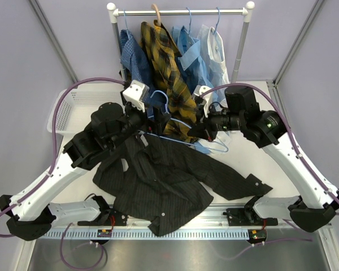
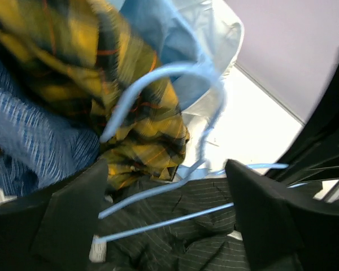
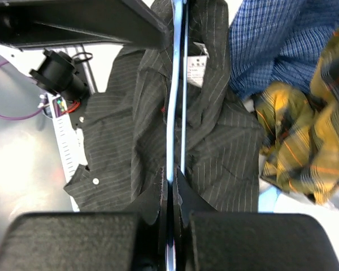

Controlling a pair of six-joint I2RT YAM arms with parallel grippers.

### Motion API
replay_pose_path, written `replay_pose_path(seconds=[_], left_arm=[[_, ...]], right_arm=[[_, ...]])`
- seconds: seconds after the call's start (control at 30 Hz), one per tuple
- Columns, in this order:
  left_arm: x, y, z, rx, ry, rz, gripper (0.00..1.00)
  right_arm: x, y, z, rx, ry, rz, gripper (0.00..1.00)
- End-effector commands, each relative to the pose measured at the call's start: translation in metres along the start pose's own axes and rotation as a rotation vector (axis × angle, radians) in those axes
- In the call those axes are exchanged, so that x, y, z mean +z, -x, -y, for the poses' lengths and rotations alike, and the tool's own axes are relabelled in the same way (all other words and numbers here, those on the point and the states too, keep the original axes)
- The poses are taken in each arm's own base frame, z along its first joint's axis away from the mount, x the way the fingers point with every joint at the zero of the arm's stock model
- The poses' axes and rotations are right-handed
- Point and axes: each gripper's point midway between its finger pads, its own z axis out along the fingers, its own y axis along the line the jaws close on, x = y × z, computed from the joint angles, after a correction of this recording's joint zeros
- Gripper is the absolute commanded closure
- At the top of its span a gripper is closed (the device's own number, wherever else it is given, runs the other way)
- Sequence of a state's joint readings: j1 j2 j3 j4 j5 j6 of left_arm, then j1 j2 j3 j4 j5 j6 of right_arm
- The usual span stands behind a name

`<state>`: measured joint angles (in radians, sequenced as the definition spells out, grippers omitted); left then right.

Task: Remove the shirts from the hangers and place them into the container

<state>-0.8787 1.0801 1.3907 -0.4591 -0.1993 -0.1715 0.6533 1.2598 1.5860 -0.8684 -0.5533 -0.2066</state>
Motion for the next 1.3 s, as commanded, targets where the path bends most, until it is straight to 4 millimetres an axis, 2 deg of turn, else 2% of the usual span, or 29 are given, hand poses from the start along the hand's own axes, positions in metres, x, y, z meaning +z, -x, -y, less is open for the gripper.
replay_pose_path(seconds=[0.0, 0.17, 0.27, 0.33, 0.43, 0.47, 0.5, 0.53, 0.57, 0.6, 0.63, 0.77, 0.8, 0.93, 1.1, 1.17, 1.23, 1.27], left_arm=[[-0.023, 0.012, -0.021, -0.024, 0.093, 0.078, 0.01], [-0.045, 0.002, -0.052, -0.007, 0.228, 0.074, 0.01], [-0.053, -0.006, -0.063, -0.017, 0.276, 0.077, 0.01], [-0.054, -0.016, -0.069, -0.018, 0.304, 0.06, 0.01], [-0.056, -0.029, -0.081, -0.034, 0.374, 0.035, 0.01], [-0.058, -0.031, -0.085, -0.04, 0.395, 0.033, 0.01], [-0.061, -0.033, -0.09, -0.047, 0.427, 0.036, 0.01], [-0.062, -0.038, -0.093, -0.059, 0.446, 0.03, 0.01], [-0.066, -0.037, -0.096, -0.072, 0.46, 0.043, 0.01], [-0.069, -0.037, -0.101, -0.08, 0.493, 0.05, 0.01], [-0.07, -0.038, -0.103, -0.098, 0.506, 0.057, 0.01], [-0.08, -0.034, -0.109, -0.109, 0.535, 0.084, 0.01], [-0.081, -0.034, -0.109, -0.103, 0.536, 0.08, 0.01], [-0.088, -0.035, -0.109, -0.107, 0.527, 0.083, 0.01], [-0.095, -0.043, -0.11, -0.128, 0.518, 0.082, 0.01], [-0.096, -0.046, -0.11, -0.136, 0.515, 0.078, 0.01], [-0.094, -0.052, -0.105, -0.138, 0.486, 0.062, 0.01], [-0.094, -0.052, -0.105, -0.138, 0.486, 0.062, 0.01]], right_arm=[[-0.019, -0.017, 0.001, -0.026, -0.079, -0.019, 1.0], [-0.037, -0.054, -0.011, 0.047, -0.108, -0.058, 1.0], [-0.046, -0.067, -0.017, 0.093, -0.124, -0.076, 1.0], [-0.059, -0.069, -0.02, 0.115, -0.157, -0.07, 1.0], [-0.087, -0.048, -0.021, 0.107, -0.247, 0.038, 1.0], [-0.105, -0.032, -0.026, 0.084, -0.273, 0.11, 1.0], [-0.114, -0.023, -0.026, 0.077, -0.298, 0.147, 1.0], [-0.126, -0.015, -0.02, 0.087, -0.365, 0.179, 1.0], [-0.142, 0.003, -0.019, 0.081, -0.411, 0.232, 1.0], [-0.15, 0.01, -0.015, 0.09, -0.45, 0.251, 1.0], [-0.169, 0.024, -0.009, 0.094, -0.528, 0.302, 1.0], [-0.204, 0.056, 0.016, 0.144, -0.729, 0.435, 1.0], [-0.217, 0.06, 0.027, 0.172, -0.817, 0.466, 1.0], [-0.25, 0.073, 0.047, 0.233, -1.008, 0.537, 1.0], [-0.26, 0.071, 0.071, 0.27, -1.179, 0.501, 1.0], [-0.256, 0.073, 0.08, 0.276, -1.206, 0.469, 1.0], [-0.241, 0.072, 0.089, 0.29, -1.17, 0.407, 1.0], [-0.243, 0.073, 0.095, 0.298, -1.193, 0.403, 1.0]])
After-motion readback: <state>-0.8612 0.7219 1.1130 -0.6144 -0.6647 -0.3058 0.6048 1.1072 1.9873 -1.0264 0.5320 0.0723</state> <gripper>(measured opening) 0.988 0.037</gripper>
